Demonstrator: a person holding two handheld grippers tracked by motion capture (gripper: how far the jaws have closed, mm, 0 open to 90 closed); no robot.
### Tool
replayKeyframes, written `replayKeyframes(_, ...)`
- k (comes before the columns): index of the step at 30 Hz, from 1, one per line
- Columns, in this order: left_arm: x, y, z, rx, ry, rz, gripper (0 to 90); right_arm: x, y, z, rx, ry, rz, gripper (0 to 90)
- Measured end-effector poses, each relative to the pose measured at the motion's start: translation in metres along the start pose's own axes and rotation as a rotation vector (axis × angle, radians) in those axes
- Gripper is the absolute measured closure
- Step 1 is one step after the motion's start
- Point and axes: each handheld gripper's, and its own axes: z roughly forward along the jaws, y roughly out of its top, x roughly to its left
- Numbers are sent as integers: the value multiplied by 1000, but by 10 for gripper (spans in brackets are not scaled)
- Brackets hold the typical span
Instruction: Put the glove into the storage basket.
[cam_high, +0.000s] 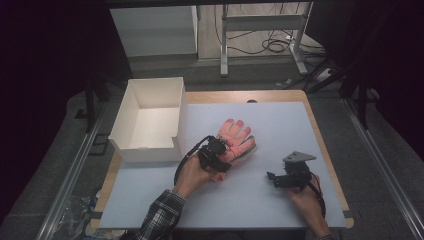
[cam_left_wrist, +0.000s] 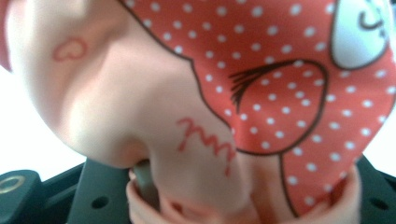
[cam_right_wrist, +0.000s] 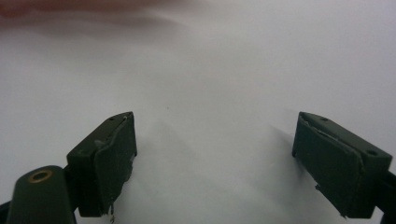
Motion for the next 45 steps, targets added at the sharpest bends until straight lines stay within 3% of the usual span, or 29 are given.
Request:
replayKeyframes(20,18,26,-34,-28,46,-44,446,0,0,0,-2,0,1,140)
replayKeyframes(27,28,41,-59,-41,57,-60,445,0,0,0,-1,2,3,140)
replayKeyframes(34,35,53,-71,-38,75,-76,444,0,0,0,-2,2,2,140)
replayKeyframes(42,51,62,-95,-49,119,-103,444,0,0,0,-2,2,3,140)
replayKeyframes(45,62,63,-107,-61,140,-131,444,0,0,0,-2,3,4,140)
